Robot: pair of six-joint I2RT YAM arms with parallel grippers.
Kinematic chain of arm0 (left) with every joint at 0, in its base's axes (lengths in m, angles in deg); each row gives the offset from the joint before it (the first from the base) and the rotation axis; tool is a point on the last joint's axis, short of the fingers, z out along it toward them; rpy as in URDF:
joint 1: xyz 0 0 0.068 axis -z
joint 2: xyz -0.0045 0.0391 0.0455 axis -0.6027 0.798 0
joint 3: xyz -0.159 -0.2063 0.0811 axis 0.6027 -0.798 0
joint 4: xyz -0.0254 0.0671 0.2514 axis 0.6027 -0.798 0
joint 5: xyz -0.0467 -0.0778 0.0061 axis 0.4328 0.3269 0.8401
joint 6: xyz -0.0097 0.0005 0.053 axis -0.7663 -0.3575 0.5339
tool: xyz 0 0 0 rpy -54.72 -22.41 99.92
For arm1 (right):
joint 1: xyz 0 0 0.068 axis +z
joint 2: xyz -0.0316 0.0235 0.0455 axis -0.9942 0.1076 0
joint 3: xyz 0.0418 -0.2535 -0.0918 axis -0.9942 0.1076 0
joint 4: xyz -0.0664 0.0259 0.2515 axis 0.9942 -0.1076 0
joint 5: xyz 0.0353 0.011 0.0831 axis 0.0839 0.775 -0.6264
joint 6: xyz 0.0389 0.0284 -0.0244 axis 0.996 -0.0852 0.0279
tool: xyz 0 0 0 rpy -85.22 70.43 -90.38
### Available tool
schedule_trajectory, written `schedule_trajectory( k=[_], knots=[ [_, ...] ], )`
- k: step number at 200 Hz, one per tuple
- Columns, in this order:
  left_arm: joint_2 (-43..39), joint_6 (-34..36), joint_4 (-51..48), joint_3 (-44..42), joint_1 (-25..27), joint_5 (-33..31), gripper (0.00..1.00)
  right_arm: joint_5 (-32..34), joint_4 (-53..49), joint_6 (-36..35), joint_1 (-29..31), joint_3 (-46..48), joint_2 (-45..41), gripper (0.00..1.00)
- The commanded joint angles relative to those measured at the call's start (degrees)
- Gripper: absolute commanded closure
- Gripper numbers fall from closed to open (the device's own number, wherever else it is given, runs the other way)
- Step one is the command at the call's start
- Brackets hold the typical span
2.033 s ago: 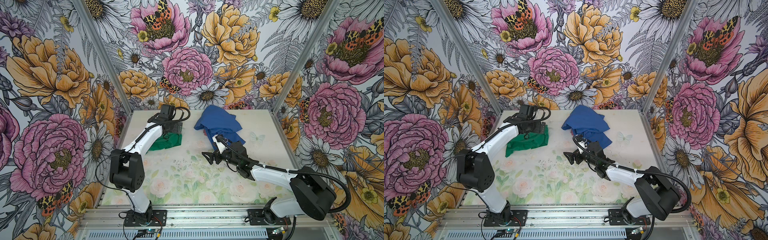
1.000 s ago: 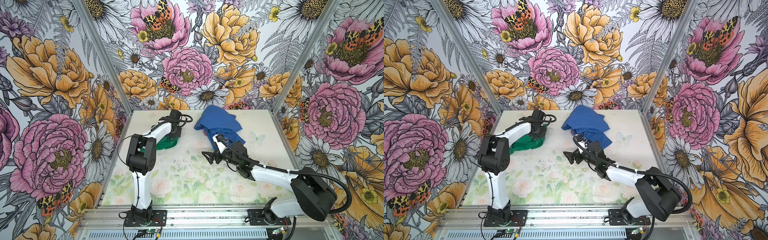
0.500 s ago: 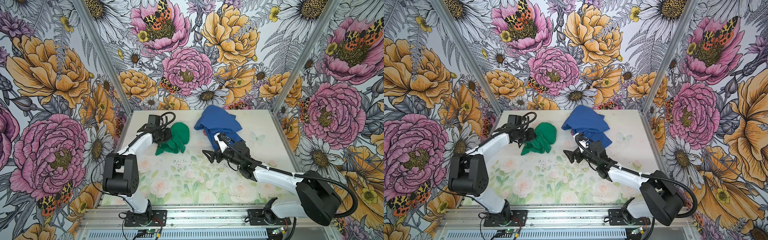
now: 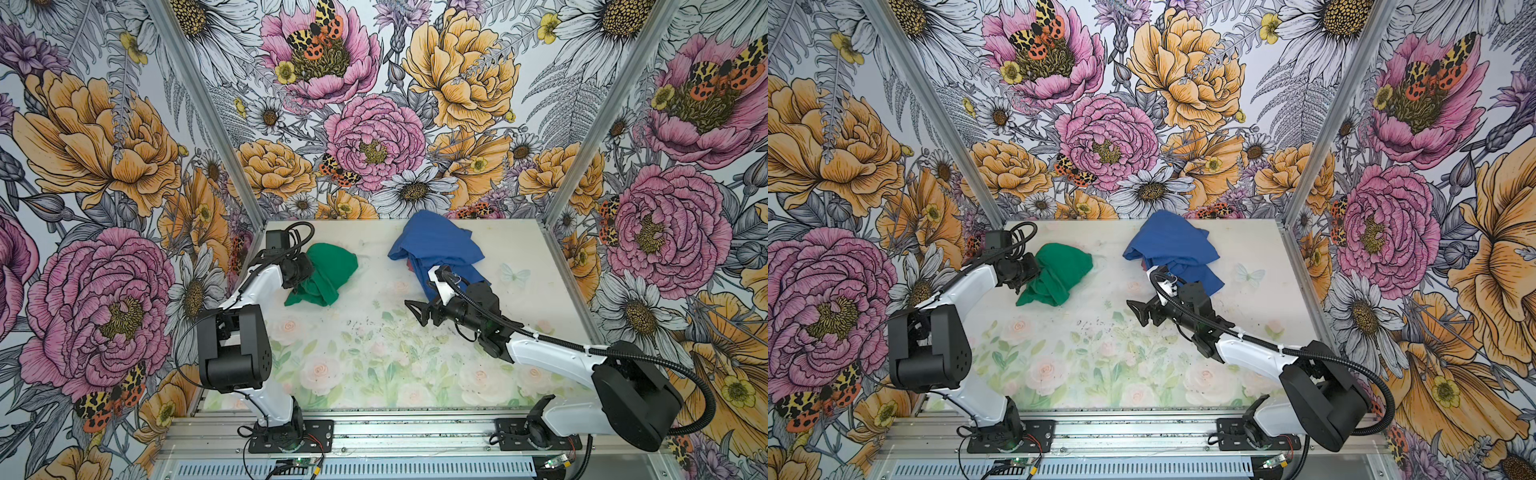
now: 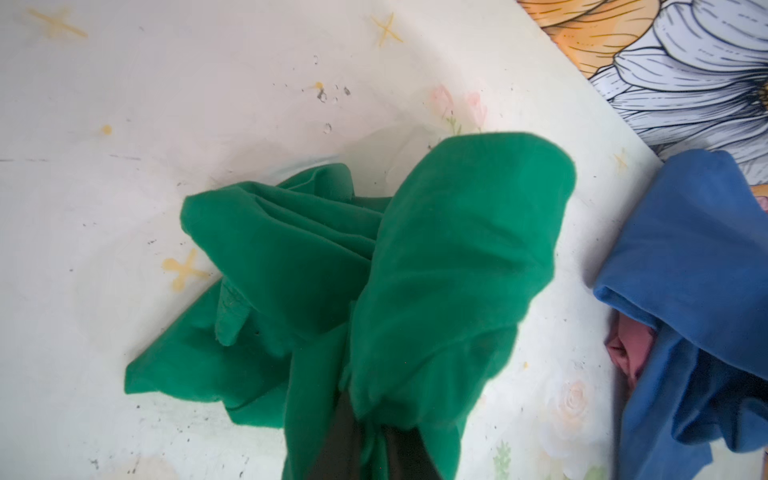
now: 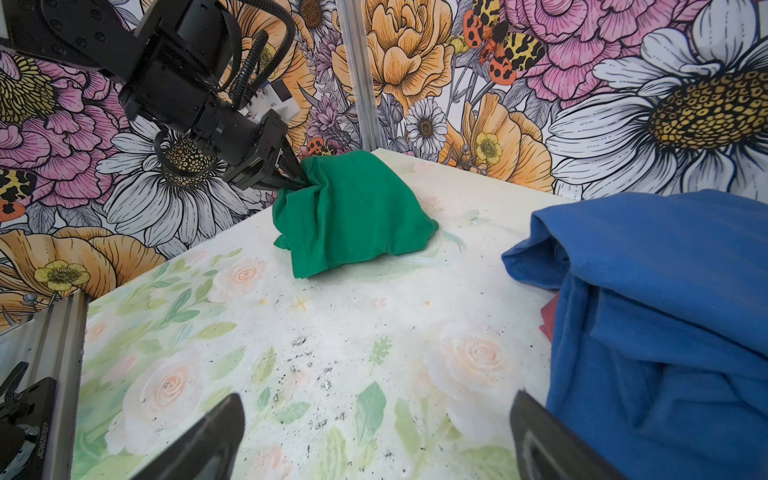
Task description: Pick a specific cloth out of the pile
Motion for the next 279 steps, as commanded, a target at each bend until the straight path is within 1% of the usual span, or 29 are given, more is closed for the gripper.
schedule_trajectory(
  k=[1,10,31,42,54,65,68,78,82,87,102,123,143,146,151,161,178,202,207,215,267,279],
  knots=[
    [3.32,2.11,-0.99,2.17,-0.08,-5.15,0.69,-0.17,0.63,-0.47,0.41,-0.23,0.90,0.01],
    [3.34,3.13,-1.54,2.91,-0.13,-7.10,0.63,-0.15,0.63,-0.54,0.38,-0.28,0.97,0.00],
    [0.75,5.58,-2.29,3.87,0.00,-12.65,0.36,-0.09,0.63,-0.69,0.41,-0.18,0.87,0.00],
    [-1.52,7.29,-2.20,4.08,0.18,-13.72,0.26,0.06,0.77,-0.79,0.39,-0.09,0.86,0.01],
    [-3.59,10.30,-2.62,4.59,1.74,-14.17,0.16,-0.12,0.72,-0.63,0.39,-0.19,1.08,0.01],
    [-4.66,13.12,-3.38,5.29,4.49,-15.86,0.03,-0.39,0.79,-0.47,0.45,-0.44,1.45,0.01],
    [-4.72,13.98,-3.80,5.58,5.41,-16.76,0.01,-0.45,0.80,-0.51,0.47,-0.52,1.63,0.01],
    [-4.19,16.32,-5.53,6.76,8.48,-19.39,0.01,-0.70,0.72,-0.43,0.48,-0.78,2.00,0.01],
    [-3.85,16.85,-6.16,7.29,9.66,-19.54,0.01,-0.86,0.73,-0.31,0.52,-0.85,2.21,0.01],
    [-3.22,17.39,-6.75,7.76,10.81,-21.65,0.01,-0.88,0.78,-0.28,0.52,-0.81,2.35,0.00],
    [-0.70,17.78,-7.96,9.01,13.00,-22.09,0.01,-0.90,0.80,-0.24,0.50,-0.93,2.57,0.01],
    [3.53,16.33,-9.81,10.86,14.28,-22.77,0.01,-0.72,0.80,-0.42,0.47,-0.79,2.37,0.00],
    [7.21,14.62,-12.71,13.22,14.13,-27.08,0.01,-0.56,0.63,-0.46,0.47,-0.59,1.92,0.00],
    [9.30,14.48,-13.01,13.54,14.05,-27.70,0.01,-0.51,0.64,-0.46,0.52,-0.55,1.85,0.00],
    [10.54,14.31,-13.60,13.95,13.94,-28.68,0.01,-0.55,0.64,-0.54,0.49,-0.56,1.76,0.01],
    [12.31,14.20,-14.43,14.90,13.51,-29.71,0.01,-0.55,0.63,-0.55,0.48,-0.55,1.72,0.00],
    [15.33,14.39,-14.99,15.79,11.94,-26.90,0.01,-0.72,0.72,-0.54,0.57,-0.56,1.74,0.00],
    [20.16,14.50,-15.32,17.28,9.10,-20.43,0.01,-0.90,0.80,-0.46,0.54,-0.71,1.87,0.00],
    [21.18,14.63,-15.63,17.71,8.54,-17.62,0.01,-0.90,0.80,-0.48,0.56,-0.65,1.91,0.01],
    [22.68,14.89,-16.25,18.43,8.12,-15.92,0.01,-0.77,0.72,-0.50,0.58,-0.59,1.92,0.00],
    [28.11,16.74,-18.16,19.90,7.93,-13.86,0.01,-0.87,0.72,-0.54,0.56,-0.76,2.27,0.00],
    [28.69,16.77,-18.73,20.33,7.61,-13.14,0.08,-0.82,0.74,-0.46,0.56,-0.75,2.23,0.01]
  ],
)
